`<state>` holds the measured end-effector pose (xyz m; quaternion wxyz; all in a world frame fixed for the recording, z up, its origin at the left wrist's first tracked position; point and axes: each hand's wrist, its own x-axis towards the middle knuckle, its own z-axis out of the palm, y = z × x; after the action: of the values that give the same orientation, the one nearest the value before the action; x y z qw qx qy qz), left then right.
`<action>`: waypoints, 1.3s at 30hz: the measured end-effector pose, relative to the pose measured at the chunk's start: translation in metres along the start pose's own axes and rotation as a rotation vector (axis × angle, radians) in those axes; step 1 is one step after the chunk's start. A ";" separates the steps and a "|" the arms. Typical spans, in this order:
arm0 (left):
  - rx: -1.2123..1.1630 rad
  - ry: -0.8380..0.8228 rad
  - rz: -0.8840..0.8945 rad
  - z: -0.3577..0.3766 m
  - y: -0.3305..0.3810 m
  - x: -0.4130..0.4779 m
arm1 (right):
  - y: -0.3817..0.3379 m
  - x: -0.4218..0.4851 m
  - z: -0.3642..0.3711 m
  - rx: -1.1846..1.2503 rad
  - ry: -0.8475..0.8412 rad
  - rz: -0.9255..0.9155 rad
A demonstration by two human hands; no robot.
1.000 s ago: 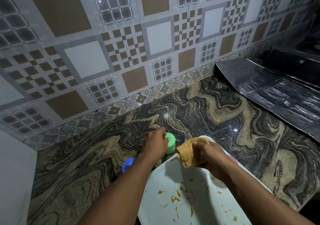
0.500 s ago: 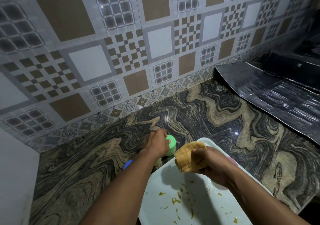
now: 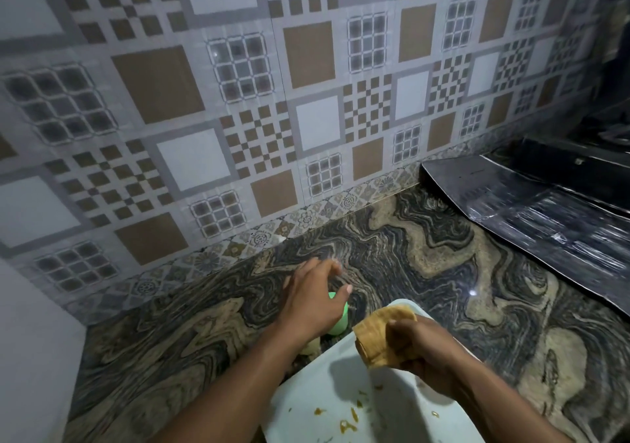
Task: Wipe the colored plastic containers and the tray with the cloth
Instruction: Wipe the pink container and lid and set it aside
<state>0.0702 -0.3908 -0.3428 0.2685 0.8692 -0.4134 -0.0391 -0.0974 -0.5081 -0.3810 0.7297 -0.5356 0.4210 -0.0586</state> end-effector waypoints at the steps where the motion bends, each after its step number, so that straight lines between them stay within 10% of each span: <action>1: 0.008 -0.029 -0.027 0.003 -0.009 -0.001 | -0.001 0.000 0.002 0.001 0.006 -0.001; 24: 0.206 -0.455 0.460 0.117 0.090 -0.040 | -0.041 -0.012 -0.081 0.273 0.343 -0.134; 39: 0.418 -0.292 0.263 0.132 0.104 -0.069 | -0.002 -0.012 -0.110 0.025 0.200 -0.152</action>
<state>-0.0859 -0.4507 -0.4140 0.0240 0.8298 -0.5560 -0.0425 -0.1787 -0.5828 -0.3809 0.6841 -0.5483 0.4492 -0.1723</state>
